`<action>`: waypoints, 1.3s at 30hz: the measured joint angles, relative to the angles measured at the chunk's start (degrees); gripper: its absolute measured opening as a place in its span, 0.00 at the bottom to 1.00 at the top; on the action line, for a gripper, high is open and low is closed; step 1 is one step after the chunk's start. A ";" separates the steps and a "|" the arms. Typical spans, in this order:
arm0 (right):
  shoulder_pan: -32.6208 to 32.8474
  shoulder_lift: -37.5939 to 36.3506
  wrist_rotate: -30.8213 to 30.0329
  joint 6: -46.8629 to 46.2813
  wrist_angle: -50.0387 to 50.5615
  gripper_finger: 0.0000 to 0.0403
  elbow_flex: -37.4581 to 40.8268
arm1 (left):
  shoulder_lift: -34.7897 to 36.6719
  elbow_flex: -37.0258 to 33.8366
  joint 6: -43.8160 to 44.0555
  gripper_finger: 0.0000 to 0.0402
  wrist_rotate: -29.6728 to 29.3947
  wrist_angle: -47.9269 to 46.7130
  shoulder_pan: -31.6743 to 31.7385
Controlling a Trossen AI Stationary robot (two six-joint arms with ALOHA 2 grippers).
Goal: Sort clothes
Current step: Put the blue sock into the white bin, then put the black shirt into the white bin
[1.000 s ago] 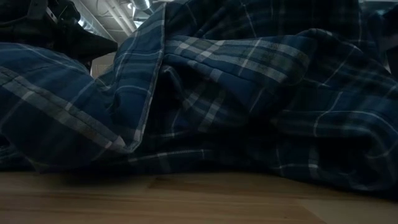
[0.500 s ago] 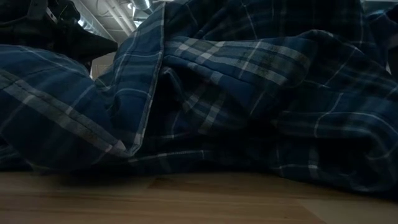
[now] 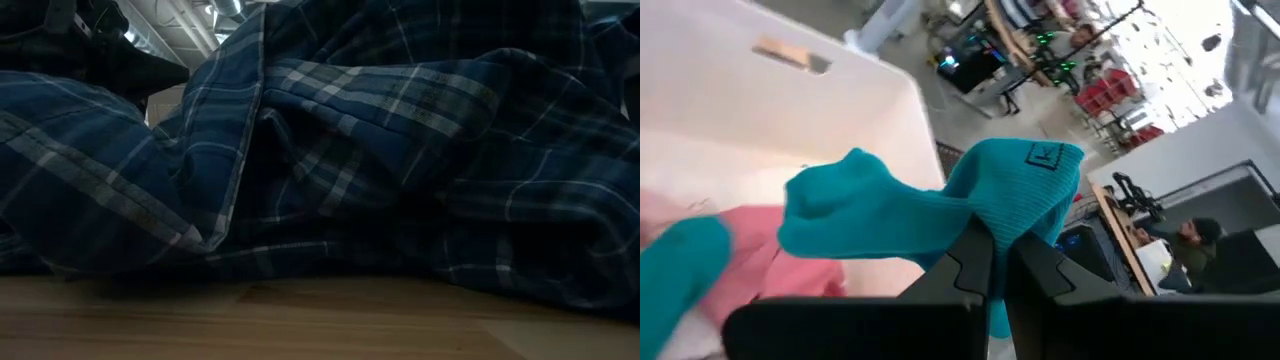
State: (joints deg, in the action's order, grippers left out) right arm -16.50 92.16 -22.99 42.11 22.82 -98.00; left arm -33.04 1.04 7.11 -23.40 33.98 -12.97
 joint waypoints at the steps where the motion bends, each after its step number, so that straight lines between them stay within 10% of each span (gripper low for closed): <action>1: -0.60 0.24 0.89 -0.43 -0.69 0.06 0.00 | 0.00 0.00 -0.11 0.00 0.01 0.02 -0.01; 12: -2.31 7.63 6.60 -5.81 -1.64 0.10 0.07 | 0.00 0.00 -1.11 0.00 0.00 -0.07 0.00; 20: -2.23 7.74 7.07 -5.66 1.74 0.45 -1.57 | 0.00 0.00 -0.95 0.00 0.00 -0.15 0.00; 27: -0.23 6.98 7.72 -5.74 18.89 0.64 -13.54 | 0.00 0.00 -1.03 0.00 0.01 -0.12 0.00; 39: 17.48 2.72 1.06 -13.47 47.79 0.64 -19.12 | 0.00 0.00 1.04 0.00 0.01 0.07 -0.01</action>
State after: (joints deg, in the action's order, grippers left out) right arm 0.98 94.88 -21.93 28.64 70.62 -117.12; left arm -33.04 1.04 8.15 -23.40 34.04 -12.98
